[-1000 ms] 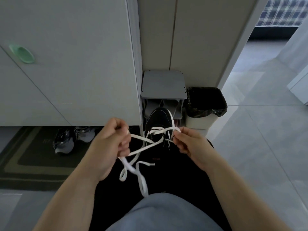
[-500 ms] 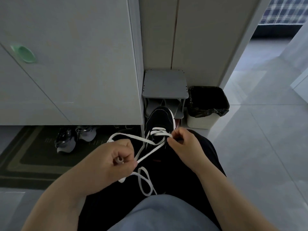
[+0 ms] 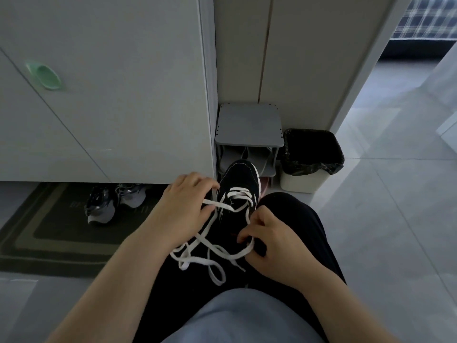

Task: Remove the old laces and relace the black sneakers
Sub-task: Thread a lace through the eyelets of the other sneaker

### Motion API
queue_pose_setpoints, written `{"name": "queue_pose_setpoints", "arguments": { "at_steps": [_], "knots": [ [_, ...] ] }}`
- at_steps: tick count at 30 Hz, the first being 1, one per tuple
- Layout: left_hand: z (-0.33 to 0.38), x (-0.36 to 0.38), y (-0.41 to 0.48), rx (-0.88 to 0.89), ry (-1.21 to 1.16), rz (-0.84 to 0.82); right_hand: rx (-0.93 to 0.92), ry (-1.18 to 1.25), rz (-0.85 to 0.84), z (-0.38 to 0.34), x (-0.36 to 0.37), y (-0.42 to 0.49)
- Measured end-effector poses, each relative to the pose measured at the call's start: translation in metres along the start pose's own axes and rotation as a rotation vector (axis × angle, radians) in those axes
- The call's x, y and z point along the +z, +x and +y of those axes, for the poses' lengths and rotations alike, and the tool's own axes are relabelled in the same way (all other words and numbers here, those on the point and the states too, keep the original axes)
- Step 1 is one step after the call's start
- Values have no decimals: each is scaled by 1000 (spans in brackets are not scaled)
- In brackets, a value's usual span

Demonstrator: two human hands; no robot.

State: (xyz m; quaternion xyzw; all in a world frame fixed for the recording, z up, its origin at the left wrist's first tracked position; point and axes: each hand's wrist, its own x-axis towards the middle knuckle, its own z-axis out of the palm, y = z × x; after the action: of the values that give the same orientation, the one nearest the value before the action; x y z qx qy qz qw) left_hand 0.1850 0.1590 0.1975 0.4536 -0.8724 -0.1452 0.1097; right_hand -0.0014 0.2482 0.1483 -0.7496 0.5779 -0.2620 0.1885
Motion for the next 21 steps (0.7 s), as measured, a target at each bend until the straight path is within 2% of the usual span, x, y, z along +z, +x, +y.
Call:
{"name": "queue_pose_setpoints", "arguments": {
  "at_steps": [2,4,6,9,11,13,15,18,21],
  "knots": [
    [-11,11,19,-15,210,-132,-1,-30,-36,-2,-4,-5],
    [-17,9,29,-27,214,-191,36,17,-46,-7,-11,-5],
    [-12,-7,34,-77,-80,-212,74,147,1,-16,-18,-1],
    [9,-35,37,-210,-817,-261,137,340,22,-40,-21,19],
    [19,-51,37,-206,-1230,-327,143,508,-32,-61,-17,39],
    [23,-62,39,-173,-1469,-373,177,750,-97,-76,-15,54],
    [18,-72,44,-182,-1574,-315,218,923,-81,-81,-20,58],
    [-6,-80,48,-301,-1590,-146,251,790,23,-62,-39,49],
    [-31,-72,49,-472,-1506,13,387,725,142,-33,-58,32]
  ]
}}
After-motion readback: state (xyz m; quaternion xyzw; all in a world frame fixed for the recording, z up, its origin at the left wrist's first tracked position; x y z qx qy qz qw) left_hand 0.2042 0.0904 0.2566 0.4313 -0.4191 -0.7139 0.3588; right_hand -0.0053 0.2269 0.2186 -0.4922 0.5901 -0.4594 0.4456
